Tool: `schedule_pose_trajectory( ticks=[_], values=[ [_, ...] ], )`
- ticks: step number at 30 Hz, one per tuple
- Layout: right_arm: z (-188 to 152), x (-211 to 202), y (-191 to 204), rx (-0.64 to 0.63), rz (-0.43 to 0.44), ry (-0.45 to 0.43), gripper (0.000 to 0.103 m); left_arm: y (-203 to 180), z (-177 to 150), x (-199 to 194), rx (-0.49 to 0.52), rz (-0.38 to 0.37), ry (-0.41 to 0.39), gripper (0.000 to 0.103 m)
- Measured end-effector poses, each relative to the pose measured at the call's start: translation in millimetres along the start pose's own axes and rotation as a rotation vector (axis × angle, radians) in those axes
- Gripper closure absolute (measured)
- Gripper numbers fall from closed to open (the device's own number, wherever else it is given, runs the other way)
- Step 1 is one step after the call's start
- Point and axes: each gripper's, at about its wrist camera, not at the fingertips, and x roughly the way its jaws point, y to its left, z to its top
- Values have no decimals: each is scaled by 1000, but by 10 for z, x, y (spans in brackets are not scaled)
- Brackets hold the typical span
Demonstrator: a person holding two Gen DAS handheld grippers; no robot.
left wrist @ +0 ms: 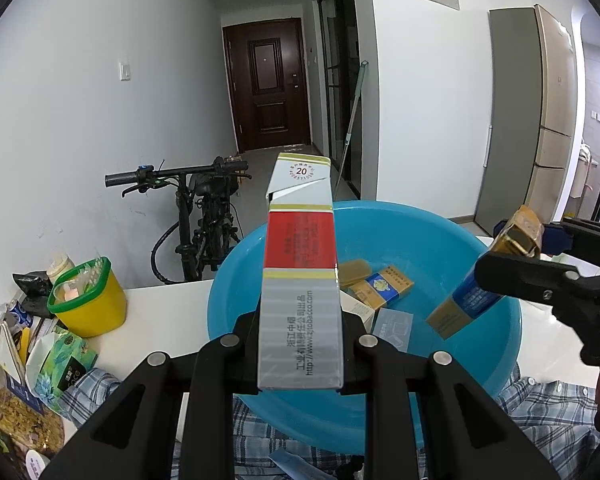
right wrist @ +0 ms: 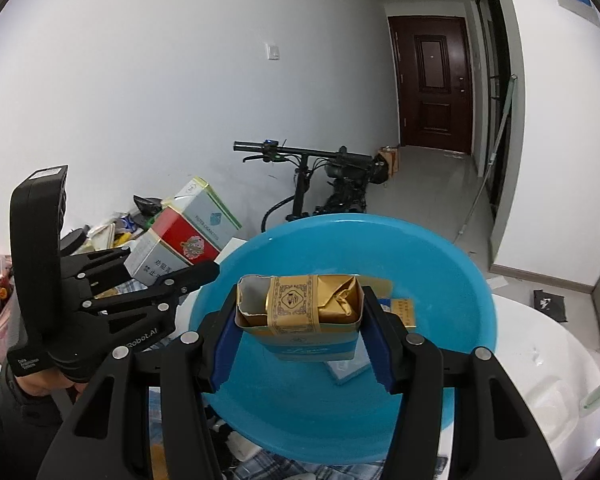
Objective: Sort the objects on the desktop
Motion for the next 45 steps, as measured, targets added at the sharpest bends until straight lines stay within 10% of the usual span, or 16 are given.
schedule_pose_trajectory(
  ticks=[16,20,45],
  values=[
    [0,85,-50,9,-4,-3,48,-10,5,-16,0,-1,-1,79],
    [-12,117,-63,9,-21,-12,0,-11,4,-14,-1,-1,0,79],
    [-45,103,-28,-24,-65,-6,0,-34,-12,-5,-8,-21,17,79]
  ],
)
